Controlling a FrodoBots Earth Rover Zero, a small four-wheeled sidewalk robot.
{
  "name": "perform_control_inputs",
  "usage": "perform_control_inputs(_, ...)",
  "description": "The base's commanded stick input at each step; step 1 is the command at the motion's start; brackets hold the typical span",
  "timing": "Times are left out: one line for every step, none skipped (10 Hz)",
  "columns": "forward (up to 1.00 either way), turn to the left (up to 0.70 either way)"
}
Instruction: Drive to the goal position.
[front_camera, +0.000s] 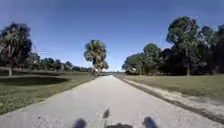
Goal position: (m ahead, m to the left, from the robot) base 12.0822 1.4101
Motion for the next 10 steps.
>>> perform_control_inputs(0.7,0.35)
perform_control_inputs(0.7,0.35)
perform_control_inputs(0.7,0.35)
perform_control_inputs(0.7,0.35)
perform_control_inputs(0.7,0.29)
perform_control_inputs(0.7,0.1)
perform_control_inputs(0.7,0.0)
perform_control_inputs(0.7,0.0)
perform_control_inputs(0.7,0.0)
perform_control_inputs(0.7,0.0)
